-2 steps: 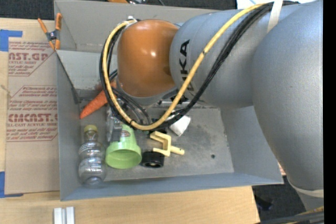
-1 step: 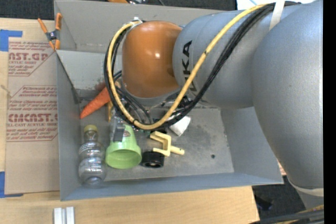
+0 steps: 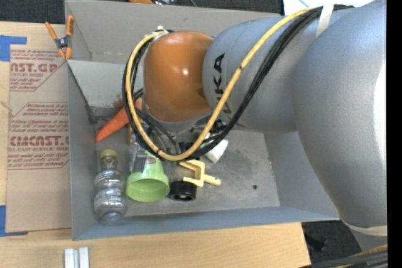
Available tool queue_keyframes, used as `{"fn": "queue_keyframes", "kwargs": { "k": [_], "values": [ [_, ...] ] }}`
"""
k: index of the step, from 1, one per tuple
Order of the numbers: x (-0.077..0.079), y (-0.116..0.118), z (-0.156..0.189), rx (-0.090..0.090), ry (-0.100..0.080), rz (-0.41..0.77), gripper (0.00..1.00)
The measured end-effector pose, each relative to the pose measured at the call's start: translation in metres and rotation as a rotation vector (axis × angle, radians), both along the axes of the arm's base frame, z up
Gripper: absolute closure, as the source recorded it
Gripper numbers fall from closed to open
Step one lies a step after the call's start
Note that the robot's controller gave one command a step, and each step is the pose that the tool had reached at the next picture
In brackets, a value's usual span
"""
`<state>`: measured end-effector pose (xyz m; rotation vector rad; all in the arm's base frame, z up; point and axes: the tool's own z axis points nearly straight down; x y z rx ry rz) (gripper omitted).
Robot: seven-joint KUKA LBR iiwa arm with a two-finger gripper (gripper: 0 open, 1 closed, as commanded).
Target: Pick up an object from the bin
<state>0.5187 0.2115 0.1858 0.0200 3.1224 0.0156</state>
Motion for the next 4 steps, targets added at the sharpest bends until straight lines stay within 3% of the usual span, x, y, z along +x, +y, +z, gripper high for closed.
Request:
{"fn": "queue_keyframes", "kwargs": {
  "k": [1, 2, 3, 4],
  "values": [
    [0.001, -0.002, 0.089, -0.004, -0.001, 0.219, 1.0],
    [-0.022, -0.009, -0.013, -0.003, 0.003, 0.23, 0.0],
    [-0.029, -0.012, -0.05, -0.003, 0.007, 0.232, 0.0],
    [-0.031, -0.046, 0.047, -0.006, 0.007, 0.377, 0.0]
  ]
}}
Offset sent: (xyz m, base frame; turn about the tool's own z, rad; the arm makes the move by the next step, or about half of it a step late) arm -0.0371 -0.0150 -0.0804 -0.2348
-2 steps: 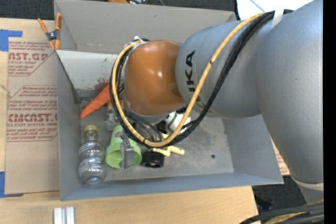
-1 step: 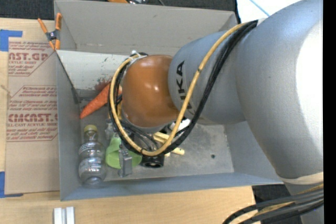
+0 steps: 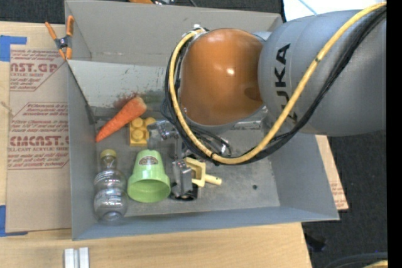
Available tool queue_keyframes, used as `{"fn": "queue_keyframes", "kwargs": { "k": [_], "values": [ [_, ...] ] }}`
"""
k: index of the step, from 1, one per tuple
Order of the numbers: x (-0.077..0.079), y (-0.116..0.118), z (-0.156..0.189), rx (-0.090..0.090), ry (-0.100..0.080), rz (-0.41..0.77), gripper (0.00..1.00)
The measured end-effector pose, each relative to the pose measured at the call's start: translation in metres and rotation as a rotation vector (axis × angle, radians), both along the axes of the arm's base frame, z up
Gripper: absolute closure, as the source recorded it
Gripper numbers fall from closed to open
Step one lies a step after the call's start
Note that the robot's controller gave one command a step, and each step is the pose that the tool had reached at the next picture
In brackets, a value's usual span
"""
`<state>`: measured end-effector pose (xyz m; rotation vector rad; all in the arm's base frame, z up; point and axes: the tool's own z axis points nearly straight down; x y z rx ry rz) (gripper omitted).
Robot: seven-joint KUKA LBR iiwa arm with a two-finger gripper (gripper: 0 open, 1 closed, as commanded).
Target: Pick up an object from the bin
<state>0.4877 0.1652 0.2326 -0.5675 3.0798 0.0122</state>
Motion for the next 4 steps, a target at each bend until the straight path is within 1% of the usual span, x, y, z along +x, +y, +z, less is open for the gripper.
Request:
{"fn": "queue_keyframes", "kwargs": {
  "k": [1, 2, 3, 4],
  "values": [
    [0.011, 0.013, -0.085, 0.0, 0.005, -0.099, 0.0],
    [0.03, 0.011, -0.044, 0.006, -0.009, -0.193, 0.0],
    [0.01, 0.005, -0.088, 0.0, 0.005, -0.136, 0.0],
    [0.016, -0.001, -0.092, 0.006, -0.004, -0.162, 0.0]
  ]
}}
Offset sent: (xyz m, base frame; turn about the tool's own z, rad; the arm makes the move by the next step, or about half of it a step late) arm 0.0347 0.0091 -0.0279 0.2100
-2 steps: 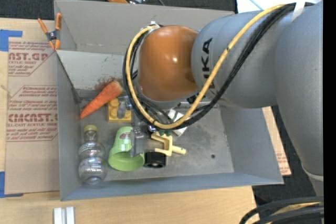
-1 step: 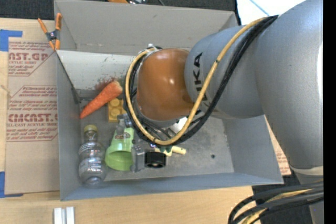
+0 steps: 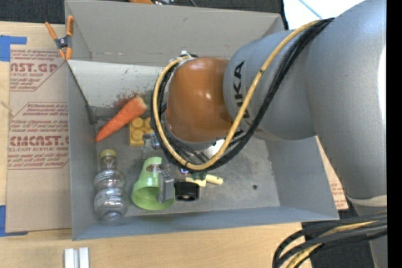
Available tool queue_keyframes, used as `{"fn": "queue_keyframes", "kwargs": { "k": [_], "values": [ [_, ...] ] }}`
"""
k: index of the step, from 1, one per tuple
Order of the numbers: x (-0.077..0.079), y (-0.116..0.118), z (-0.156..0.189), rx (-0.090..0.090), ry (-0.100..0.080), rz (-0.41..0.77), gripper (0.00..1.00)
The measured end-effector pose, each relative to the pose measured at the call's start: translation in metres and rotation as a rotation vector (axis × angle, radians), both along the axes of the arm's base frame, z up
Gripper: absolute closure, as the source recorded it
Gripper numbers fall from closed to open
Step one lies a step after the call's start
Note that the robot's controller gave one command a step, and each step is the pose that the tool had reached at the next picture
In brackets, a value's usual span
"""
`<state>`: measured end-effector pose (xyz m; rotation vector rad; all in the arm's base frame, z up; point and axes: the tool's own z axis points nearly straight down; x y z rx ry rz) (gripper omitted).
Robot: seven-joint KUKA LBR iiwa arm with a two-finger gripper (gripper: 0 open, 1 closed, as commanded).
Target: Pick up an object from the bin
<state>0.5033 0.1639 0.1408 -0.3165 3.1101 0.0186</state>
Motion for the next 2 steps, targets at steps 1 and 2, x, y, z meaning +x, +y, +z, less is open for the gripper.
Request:
{"fn": "queue_keyframes", "kwargs": {
  "k": [1, 2],
  "values": [
    [-0.0141, -0.0236, -0.043, -0.004, 0.015, -0.012, 0.0],
    [-0.0086, -0.0211, -0.0404, 0.0, 0.007, -0.024, 0.0]
  ]
}}
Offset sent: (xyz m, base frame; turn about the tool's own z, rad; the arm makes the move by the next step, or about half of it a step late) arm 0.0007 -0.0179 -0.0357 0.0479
